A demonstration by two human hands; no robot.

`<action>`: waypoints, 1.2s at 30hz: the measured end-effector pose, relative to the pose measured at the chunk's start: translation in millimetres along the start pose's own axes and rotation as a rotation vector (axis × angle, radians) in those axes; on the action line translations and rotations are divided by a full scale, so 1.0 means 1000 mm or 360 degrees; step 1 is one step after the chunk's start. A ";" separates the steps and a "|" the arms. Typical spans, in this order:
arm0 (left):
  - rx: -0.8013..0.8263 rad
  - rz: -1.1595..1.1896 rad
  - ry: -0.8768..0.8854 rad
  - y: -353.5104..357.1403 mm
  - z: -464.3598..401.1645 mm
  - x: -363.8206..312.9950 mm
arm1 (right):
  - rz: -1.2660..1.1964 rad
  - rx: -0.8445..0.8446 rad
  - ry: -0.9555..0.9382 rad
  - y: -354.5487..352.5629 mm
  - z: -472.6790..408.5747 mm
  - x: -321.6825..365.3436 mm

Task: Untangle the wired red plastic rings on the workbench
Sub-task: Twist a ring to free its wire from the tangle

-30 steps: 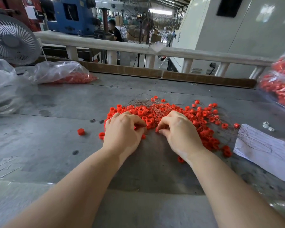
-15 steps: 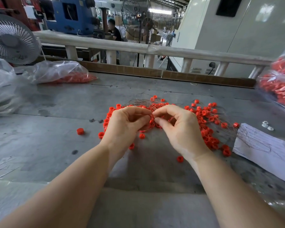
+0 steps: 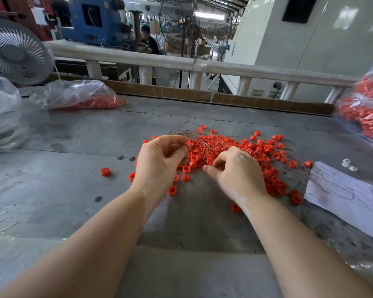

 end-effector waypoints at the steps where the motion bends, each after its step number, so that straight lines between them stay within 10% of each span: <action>1: 0.0006 -0.0018 0.0022 0.000 0.000 0.000 | 0.0033 0.0008 -0.0003 0.001 0.000 0.001; 36: 0.0135 0.0009 -0.0051 0.004 0.004 0.001 | -0.0470 -0.0240 0.0286 -0.017 -0.004 -0.011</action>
Point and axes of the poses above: each hand's wrist, its own z-axis away from the middle knuckle, its own y-axis out of the palm, x = y × z, the point moved 6 cm from there along -z, towards the middle knuckle, and after that the axes turned 13 degrees about -x, right-handed, at the moved point
